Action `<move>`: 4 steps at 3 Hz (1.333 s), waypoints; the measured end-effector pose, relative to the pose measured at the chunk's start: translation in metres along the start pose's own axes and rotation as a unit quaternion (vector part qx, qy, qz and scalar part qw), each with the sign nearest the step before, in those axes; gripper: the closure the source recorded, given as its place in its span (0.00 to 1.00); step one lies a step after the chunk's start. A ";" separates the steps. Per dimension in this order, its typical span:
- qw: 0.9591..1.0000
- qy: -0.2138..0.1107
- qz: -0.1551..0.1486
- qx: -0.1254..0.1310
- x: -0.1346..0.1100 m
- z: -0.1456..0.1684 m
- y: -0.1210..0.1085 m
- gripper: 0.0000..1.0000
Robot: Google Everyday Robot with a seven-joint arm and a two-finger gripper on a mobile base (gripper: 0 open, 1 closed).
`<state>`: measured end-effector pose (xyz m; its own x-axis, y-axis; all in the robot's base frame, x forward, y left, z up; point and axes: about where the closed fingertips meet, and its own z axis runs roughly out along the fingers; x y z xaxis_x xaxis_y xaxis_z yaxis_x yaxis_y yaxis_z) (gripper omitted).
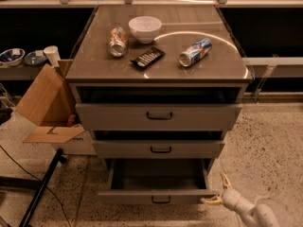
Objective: Close bottom drawer
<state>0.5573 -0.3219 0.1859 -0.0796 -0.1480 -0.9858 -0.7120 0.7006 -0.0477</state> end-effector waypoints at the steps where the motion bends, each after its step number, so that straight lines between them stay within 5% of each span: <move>1: 1.000 0.000 -0.001 0.010 -0.005 0.012 -0.005 0.00; 4: 0.998 0.000 -0.002 0.069 -0.019 0.025 -0.033 0.00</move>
Offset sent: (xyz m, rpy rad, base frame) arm 0.0514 0.0019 0.0216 -0.0211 -0.0349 -0.1431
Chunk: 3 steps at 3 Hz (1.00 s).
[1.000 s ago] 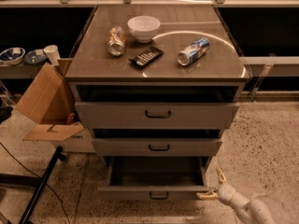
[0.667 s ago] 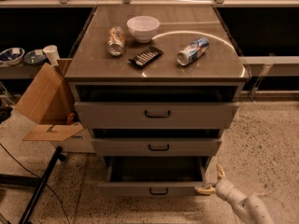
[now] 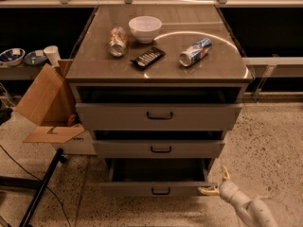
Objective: Close bottom drawer
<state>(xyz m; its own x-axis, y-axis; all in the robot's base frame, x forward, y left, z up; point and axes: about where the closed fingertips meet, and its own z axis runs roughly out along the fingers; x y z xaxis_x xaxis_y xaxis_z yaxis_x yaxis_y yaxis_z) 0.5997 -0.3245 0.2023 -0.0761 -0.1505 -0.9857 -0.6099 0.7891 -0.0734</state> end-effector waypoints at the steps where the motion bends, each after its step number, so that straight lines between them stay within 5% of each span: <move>1: 1.000 0.006 -0.002 0.005 0.009 -0.037 0.009 0.00; 3: 0.999 0.032 0.008 0.013 0.046 -0.092 0.025 0.00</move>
Offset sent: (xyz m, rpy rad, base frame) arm -0.1347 -0.0592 -0.0352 -0.0698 0.0777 -0.0456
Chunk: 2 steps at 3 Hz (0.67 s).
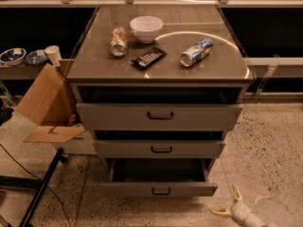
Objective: Close bottom drawer
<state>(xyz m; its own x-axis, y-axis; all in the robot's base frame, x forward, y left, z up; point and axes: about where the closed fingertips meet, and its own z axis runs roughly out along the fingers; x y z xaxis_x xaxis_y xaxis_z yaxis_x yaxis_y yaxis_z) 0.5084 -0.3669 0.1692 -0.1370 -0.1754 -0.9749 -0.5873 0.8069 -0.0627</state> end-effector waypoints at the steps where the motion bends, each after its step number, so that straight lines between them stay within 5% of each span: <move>1: 1.000 0.005 0.008 0.011 0.012 0.004 -0.016 0.00; 2: 1.000 0.008 0.009 0.028 0.014 0.015 -0.040 0.00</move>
Offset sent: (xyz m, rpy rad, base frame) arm 0.0737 -0.0595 -0.0197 -0.0182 0.0093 -0.1259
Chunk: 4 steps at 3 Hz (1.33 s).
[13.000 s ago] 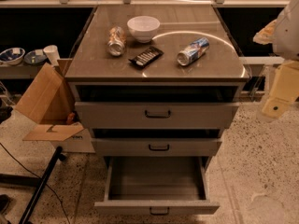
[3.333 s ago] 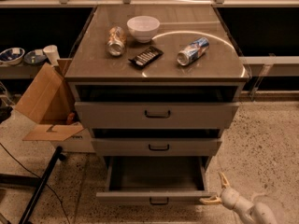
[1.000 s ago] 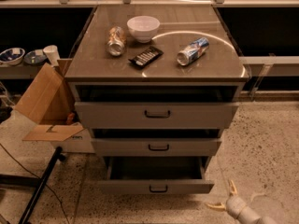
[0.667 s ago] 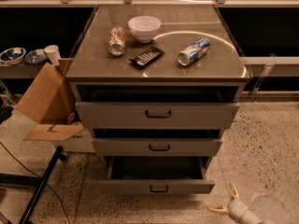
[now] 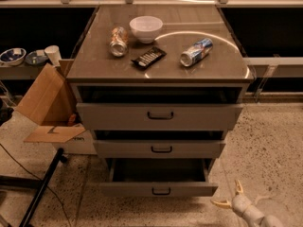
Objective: Close bottom drawer
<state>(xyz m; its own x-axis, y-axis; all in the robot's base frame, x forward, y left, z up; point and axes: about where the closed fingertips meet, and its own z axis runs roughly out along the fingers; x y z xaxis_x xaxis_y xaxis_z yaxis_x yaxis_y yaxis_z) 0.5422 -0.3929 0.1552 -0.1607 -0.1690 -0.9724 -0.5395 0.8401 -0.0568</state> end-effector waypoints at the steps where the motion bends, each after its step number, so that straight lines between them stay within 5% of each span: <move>1: 1.000 0.002 -0.001 0.016 -0.004 0.013 -0.021 0.00; 4: 1.000 -0.003 -0.001 0.008 -0.024 0.063 -0.033 0.00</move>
Offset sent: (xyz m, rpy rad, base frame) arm 0.0692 -0.0224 0.0027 -0.0133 -0.0068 -0.0553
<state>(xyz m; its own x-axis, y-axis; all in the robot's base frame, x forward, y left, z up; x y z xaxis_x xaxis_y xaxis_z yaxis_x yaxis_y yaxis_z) 0.6158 -0.3844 0.1658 -0.1544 -0.1677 -0.9737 -0.5264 0.8479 -0.0625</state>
